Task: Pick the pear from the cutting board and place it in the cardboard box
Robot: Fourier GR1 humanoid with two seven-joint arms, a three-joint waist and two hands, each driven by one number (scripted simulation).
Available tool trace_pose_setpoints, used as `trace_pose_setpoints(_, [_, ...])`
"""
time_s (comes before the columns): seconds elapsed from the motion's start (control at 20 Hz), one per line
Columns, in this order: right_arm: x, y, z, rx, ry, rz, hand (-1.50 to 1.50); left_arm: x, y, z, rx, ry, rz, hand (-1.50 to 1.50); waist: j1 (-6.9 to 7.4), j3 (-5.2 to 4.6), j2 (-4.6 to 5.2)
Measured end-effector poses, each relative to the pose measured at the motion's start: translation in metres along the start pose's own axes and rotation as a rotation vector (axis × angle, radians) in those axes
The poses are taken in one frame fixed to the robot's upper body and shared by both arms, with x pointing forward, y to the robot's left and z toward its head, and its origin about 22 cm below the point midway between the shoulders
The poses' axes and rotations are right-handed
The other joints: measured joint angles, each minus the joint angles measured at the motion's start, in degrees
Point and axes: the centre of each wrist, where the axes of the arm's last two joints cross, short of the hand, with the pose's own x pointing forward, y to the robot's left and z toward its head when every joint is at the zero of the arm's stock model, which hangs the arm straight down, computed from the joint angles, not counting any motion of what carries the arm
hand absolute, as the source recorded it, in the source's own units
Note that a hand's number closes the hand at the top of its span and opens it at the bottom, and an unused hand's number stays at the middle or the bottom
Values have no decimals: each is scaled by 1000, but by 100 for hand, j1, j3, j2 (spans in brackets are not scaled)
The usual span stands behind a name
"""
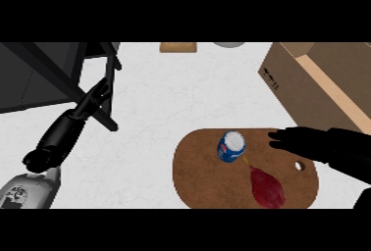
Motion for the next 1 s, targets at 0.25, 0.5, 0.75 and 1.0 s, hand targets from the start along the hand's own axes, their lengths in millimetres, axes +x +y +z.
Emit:
trace_pose_setpoints(0.25, [13, 14, -9, 15, 39, 13, -150, 5, 1, -2, -2, 12, 1, 0, 6, -3, 6])
trace_pose_setpoints(0.5, [13, 26, -20, -9, 80, 44, -150, 0, 1, -4, -15, -8, 5, 0, 17, 9, -8])
trace_pose_setpoints(0.75, [11, 34, -36, -13, 101, 61, -150, 0, 0, -8, -17, -12, 6, 0, 24, 11, -4])
trace_pose_setpoints(1.0, [10, 43, -48, -2, 133, 84, -150, 0, 1, -5, -17, -6, 5, 0, 31, 9, -5])
